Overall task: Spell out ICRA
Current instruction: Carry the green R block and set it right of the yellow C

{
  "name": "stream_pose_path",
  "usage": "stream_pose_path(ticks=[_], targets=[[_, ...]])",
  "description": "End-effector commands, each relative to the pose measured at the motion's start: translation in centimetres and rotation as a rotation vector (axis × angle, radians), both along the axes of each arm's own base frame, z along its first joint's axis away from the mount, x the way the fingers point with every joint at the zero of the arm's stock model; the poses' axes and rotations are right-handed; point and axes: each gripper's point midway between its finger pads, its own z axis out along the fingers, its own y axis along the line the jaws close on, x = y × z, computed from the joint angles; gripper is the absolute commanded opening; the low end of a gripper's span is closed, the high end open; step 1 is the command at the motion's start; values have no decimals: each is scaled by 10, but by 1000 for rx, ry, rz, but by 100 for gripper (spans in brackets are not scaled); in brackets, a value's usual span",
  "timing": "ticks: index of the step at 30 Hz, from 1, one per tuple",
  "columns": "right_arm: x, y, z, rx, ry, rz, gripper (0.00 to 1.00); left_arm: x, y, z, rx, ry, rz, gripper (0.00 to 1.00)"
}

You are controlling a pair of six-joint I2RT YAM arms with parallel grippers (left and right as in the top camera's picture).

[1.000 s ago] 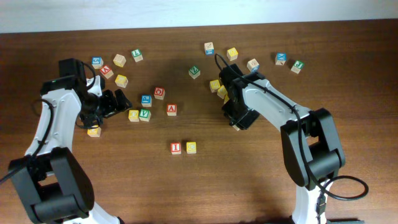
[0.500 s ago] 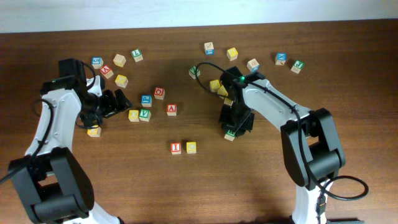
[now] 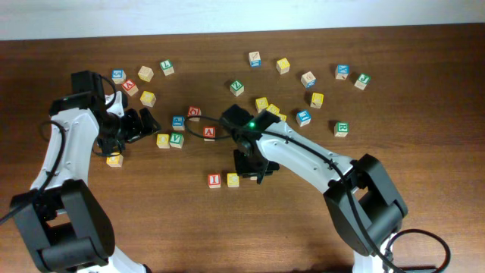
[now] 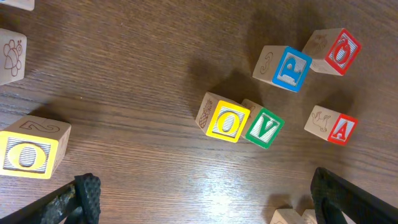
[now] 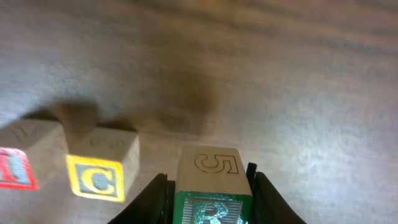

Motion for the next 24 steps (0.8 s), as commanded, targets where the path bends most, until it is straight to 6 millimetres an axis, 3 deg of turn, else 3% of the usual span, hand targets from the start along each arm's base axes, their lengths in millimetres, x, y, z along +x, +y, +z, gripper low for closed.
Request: stream_pose_path(ticks=[1,11,24], targets=[[1,3,0,-12,-32,40,29,4,-3,2,-11,-8,2,99],[-9,9,-24,-62,-1,77,30,4,-1,2,-1,-6,4,99],[3,-3,-23,-129,-67,-21,30,4,-1,2,-1,-6,4,99]])
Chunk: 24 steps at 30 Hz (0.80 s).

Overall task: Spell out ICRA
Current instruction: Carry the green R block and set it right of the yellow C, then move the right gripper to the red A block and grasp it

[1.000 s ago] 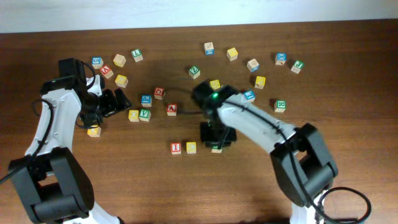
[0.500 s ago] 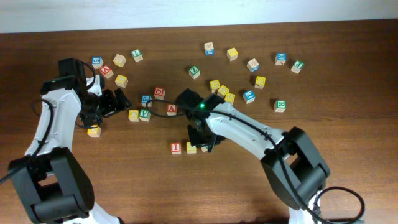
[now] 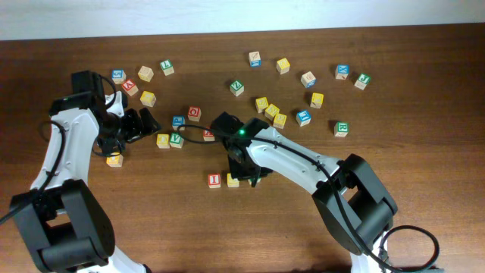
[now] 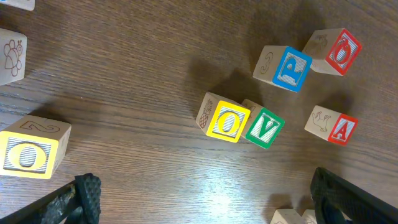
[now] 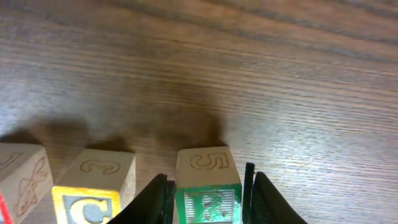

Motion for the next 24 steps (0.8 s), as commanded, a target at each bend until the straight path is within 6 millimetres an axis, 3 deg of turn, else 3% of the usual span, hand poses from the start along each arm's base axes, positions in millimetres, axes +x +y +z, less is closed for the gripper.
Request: stream_pose_path(ticks=[1,6,8,10,13,14,16,19,21,23,24], targets=[[1,-7,-8,-48,-12,-14,30,4,-1,2,-2,-5,4,99],[-3,0,-6,-8,18,-9,44,4,-1,2,-1,-6,4,99],[4,4,8,-4,-2,-8,45,4,-1,2,-1,-6,4,99],[18,17,34,31,-47,49,56,4,-1,2,-1,-6,4,99],[40,33,67,84,-125,85,64,4,-1,2,-1,-6,4,99],[53,40,79,117,-172,96,80,4,-1,2,-1,-6,4,99],[75,59,92,208,-261,90,95,4,0,1,2,-4,5,99],[89,75,95,266,-316,95,95,-5,22,-4,112,58,120,99],[95,83,85,284,-321,98,95,-20,45,-7,197,129,280,99],[97,89,77,300,-312,103,94,-21,51,-7,194,131,299,99],[98,92,71,306,-307,105,89,-23,55,-7,192,133,310,99]])
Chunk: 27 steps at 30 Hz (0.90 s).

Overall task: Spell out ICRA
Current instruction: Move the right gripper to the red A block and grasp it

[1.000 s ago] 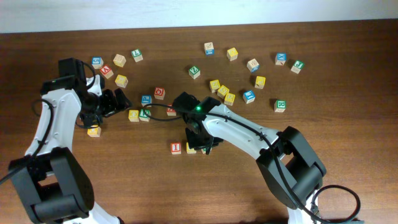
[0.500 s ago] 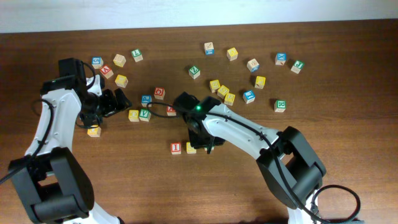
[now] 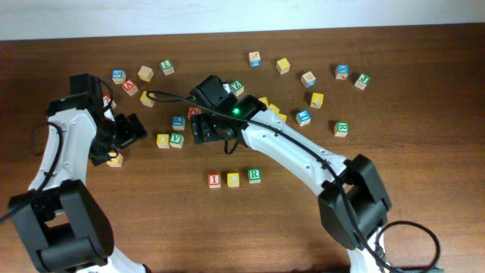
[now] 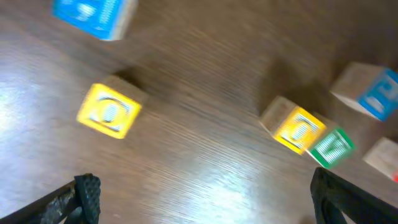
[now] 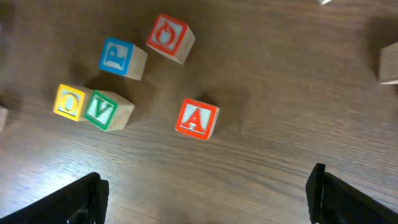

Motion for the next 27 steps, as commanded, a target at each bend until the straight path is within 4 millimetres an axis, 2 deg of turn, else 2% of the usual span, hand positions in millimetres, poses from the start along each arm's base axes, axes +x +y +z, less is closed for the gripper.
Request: stream_pose_path(ticks=[1,8,12,14,15,17,19,23,27], targets=[[6,9,-19,10,20,18,84,-3,19,1,36,13,95,99],[31,32,-50,53,-44,17,80,-8,17,0,30,36,92,99],[43,26,-62,13,-84,-32,77,-11,16,0,27,49,92,99],[42,26,-71,6,-74,-30,71,-13,16,0,26,54,92,99],[41,26,-78,-2,-65,-29,65,-13,16,0,25,57,92,99],[40,25,-80,-8,-58,-29,57,-13,16,0,25,58,92,99],[38,24,-82,-15,-52,-28,55,-13,16,0,25,57,92,99],[33,24,-96,-32,-24,-19,55,-13,16,0,26,57,92,99],[30,26,-99,-38,-18,-13,39,-13,16,0,26,57,92,99]])
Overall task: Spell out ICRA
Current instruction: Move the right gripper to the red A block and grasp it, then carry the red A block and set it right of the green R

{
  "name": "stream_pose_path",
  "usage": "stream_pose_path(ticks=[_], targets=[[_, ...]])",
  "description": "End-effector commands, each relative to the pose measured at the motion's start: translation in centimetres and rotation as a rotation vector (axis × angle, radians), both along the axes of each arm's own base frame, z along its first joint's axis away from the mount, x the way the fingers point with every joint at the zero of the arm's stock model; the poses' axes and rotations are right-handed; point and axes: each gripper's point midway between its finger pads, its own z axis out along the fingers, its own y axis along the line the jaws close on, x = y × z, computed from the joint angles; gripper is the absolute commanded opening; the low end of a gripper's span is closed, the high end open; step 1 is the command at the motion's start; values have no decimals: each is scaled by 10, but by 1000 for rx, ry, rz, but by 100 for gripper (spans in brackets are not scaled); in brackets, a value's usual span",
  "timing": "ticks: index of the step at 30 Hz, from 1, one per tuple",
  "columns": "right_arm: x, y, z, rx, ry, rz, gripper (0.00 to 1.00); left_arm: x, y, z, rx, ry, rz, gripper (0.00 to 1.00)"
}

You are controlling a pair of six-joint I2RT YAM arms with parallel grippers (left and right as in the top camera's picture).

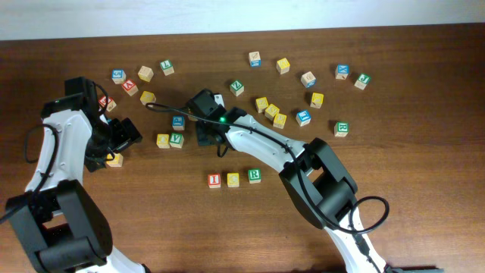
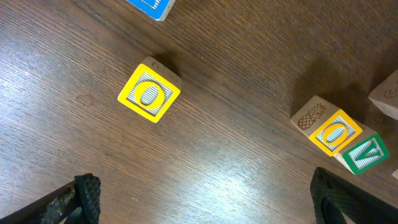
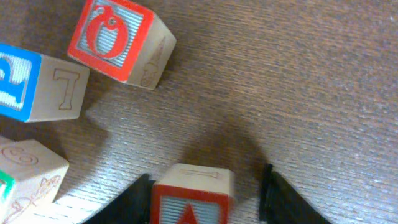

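Note:
Near the table's front, a row reads red I (image 1: 214,180), yellow C (image 1: 233,180), green R (image 1: 255,175). The red A block (image 3: 191,200) stands on the table between the fingers of my right gripper (image 3: 205,200), which is open around it. The left finger sits close to the block and the right finger (image 3: 281,198) stands a little apart. In the overhead view my right gripper (image 1: 206,132) covers the A. My left gripper (image 2: 202,205) hangs open and holds nothing, over bare wood near a yellow O block (image 2: 149,93).
A red O block (image 3: 115,38) and a blue P block (image 3: 22,84) lie just beyond the A. A yellow O (image 2: 336,132) and a green V (image 2: 365,154) touch each other. Several loose blocks are scattered across the back of the table (image 1: 394,189).
My right gripper was high over the red A with its fingers spread wide. It is now down at the table with the A between its fingers. The left arm has shifted slightly.
My right gripper held the green R just above the table, to the right of the yellow C. Then the R rested beside the C, still gripped. Then the R stood free in the row I, C, R and the gripper was open over the A, which it now straddles.

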Motion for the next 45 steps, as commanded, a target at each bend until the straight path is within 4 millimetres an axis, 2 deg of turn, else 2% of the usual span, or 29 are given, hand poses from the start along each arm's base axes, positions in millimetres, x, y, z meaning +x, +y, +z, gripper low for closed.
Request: stream_pose_path(ticks=[1,5,7,10,12,16,19,21,23,25,27,29,31,33,35,37,39,42,45], targets=[[0,3,-4,-14,-3,5,34,3,3,1,7,-3,18,99],[2,-4,9,-44,-19,-11,28,3,3,1,8,-4,18,99],[3,-15,29,-97,-30,-32,27,4,3,1,8,-6,18,99],[-3,-33,48,-182,13,-49,25,5,3,1,9,-11,18,99],[-6,-53,57,-238,54,-69,24,5,3,1,9,-11,18,99],[-9,-104,76,-317,166,-137,18,5,3,1,10,-14,18,99],[-11,-147,85,-369,252,-202,16,5,3,1,9,-13,18,99],[-18,-183,97,-401,317,-256,15,5,3,1,10,-14,19,99],[-25,-205,120,-401,328,-278,15,6,3,1,10,-14,19,99],[-33,-217,142,-398,319,-274,15,5,3,1,10,-14,19,99],[-50,-234,173,-402,316,-266,15,5,3,1,9,-14,19,99],[-68,-240,203,-377,281,-231,14,5,3,1,10,-14,19,99],[-81,-246,227,-346,226,-228,18,5,3,1,10,-14,19,99],[-101,-257,238,-336,212,-234,18,5,3,1,10,-14,19,99],[-128,-263,231,-320,255,-238,18,5,3,1,10,-14,19,99],[-134,-262,213,-303,265,-246,18,6,3,1,10,-15,19,99],[-132,-259,176,-308,295,-241,19,6,3,2,10,-17,19,99],[-123,-229,112,-168,311,-181,19,7,4,2,11,-20,19,99],[-123,-210,69,-58,312,-150,18,7,4,2,11,-21,19,99]])
